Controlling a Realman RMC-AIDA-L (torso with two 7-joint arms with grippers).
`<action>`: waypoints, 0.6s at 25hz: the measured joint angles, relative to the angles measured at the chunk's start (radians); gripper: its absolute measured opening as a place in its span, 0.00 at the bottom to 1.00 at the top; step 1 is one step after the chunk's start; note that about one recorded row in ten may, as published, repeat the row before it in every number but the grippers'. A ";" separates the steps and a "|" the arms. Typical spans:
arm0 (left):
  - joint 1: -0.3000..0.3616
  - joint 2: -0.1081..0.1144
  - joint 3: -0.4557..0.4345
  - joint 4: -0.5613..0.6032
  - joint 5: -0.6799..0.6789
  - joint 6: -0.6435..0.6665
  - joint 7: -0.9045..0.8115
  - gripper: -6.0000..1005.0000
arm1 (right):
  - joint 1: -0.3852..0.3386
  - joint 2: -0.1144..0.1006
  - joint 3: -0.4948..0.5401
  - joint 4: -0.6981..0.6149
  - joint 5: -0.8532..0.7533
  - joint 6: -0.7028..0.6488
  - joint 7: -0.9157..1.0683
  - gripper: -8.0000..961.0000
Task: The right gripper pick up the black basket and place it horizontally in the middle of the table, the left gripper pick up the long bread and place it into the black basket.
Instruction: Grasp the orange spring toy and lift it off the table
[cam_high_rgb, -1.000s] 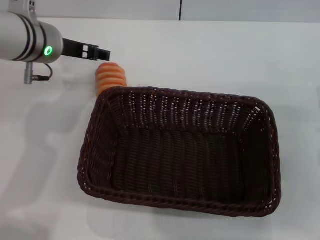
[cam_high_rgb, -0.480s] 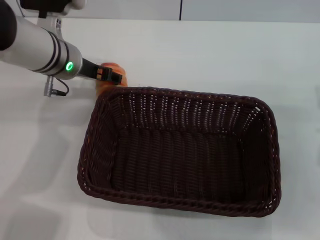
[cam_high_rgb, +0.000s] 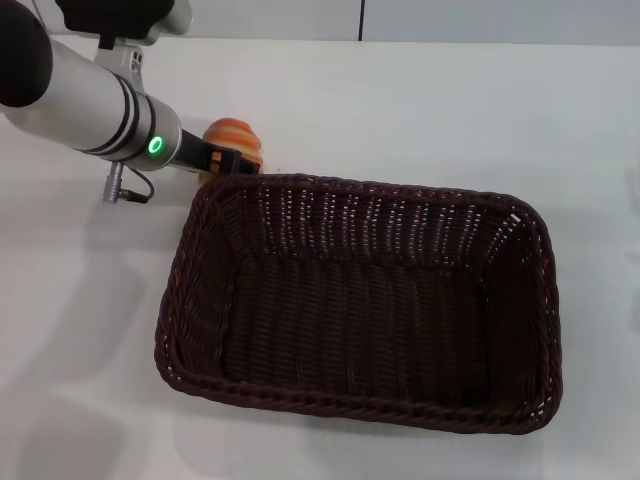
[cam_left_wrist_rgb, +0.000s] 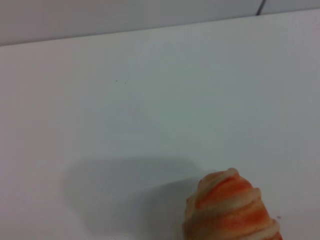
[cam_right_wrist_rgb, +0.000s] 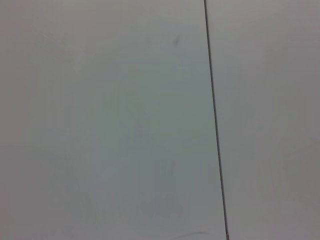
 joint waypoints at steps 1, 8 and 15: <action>-0.006 0.001 0.007 0.005 -0.001 -0.007 0.029 0.84 | 0.000 0.000 0.000 0.000 0.000 0.000 0.000 0.82; 0.030 0.001 0.022 -0.082 -0.016 -0.003 0.115 0.68 | -0.003 0.000 -0.001 -0.001 -0.001 0.005 0.000 0.82; 0.137 0.007 -0.077 -0.264 -0.424 -0.006 0.606 0.53 | -0.008 0.001 -0.004 -0.003 -0.010 0.011 0.000 0.82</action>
